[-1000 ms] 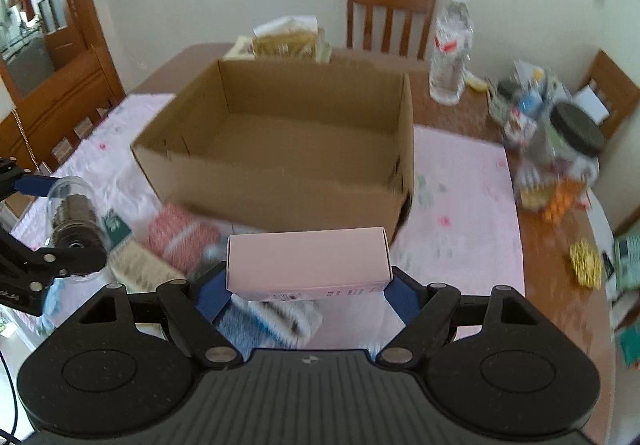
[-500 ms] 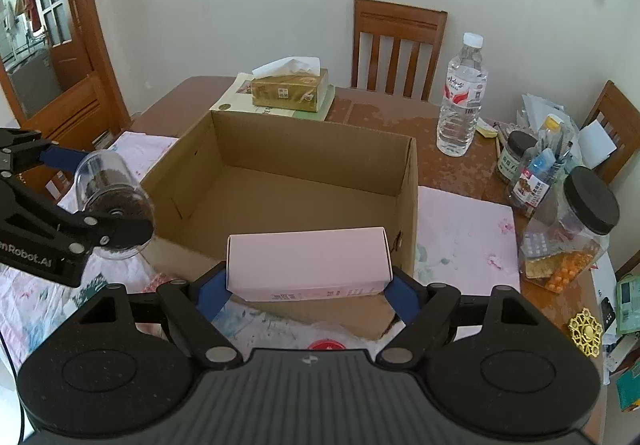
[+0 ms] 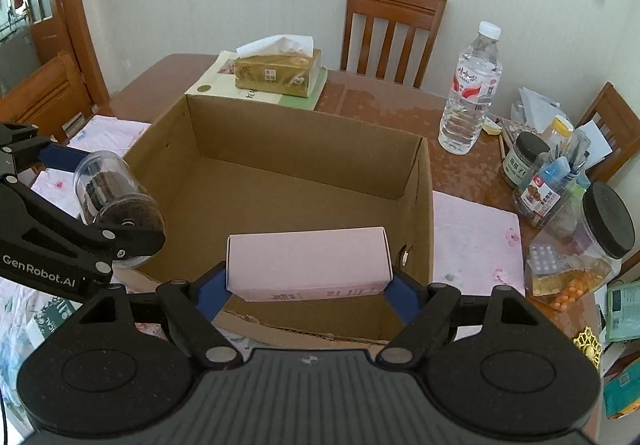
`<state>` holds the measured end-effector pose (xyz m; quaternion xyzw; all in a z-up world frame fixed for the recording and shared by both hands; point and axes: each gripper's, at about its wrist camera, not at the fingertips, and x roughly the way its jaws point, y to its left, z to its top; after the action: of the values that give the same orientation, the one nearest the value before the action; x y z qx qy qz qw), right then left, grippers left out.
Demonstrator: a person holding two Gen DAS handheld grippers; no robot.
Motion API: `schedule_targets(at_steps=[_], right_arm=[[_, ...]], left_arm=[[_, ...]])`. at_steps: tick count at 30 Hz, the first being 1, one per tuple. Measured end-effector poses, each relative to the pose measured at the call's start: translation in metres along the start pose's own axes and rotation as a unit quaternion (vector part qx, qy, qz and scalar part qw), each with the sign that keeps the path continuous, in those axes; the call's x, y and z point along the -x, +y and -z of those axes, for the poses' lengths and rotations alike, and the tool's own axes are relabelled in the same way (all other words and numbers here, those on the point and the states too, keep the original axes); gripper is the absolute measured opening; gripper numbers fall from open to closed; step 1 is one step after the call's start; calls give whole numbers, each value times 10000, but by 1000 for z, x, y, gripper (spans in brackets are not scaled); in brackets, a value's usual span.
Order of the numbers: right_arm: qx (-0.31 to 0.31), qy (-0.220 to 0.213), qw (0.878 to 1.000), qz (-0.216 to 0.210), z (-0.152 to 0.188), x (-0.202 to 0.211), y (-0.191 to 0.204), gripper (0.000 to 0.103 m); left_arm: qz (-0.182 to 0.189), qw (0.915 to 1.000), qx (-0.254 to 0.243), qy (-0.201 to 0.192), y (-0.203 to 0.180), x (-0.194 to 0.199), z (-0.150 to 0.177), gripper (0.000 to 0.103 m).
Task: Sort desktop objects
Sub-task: 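Carry the pink box and cookie jar over the cardboard box and release both, then withdraw both open tools from the cardboard box back over the table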
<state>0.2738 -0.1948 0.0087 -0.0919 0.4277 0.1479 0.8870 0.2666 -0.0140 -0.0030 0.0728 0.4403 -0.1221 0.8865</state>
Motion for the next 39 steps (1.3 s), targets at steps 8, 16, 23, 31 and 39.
schedule_targets(at_steps=[8,16,23,31,39], right_arm=[[-526,8,9985,-131,4,-2,-14,103],[-680,107,9976,-2,20,9,-19,103],[-622,-53,9980,107,30,35,-17,103],[-528,-214,9983,88,51,60,-15,103],[-479,-143,9987,51,79,68,-11,103]], left_arm=[[-85,9999,-122,59,-2,-9,-8,99],[-35,9995,-240,-196,-11,4,-5,99],[83,9987,-231,-442,-13,29,5,99],[73,9991,-268,-316,-16,51,31,99],[89,9995,-210,-212,-26,65,70,99]])
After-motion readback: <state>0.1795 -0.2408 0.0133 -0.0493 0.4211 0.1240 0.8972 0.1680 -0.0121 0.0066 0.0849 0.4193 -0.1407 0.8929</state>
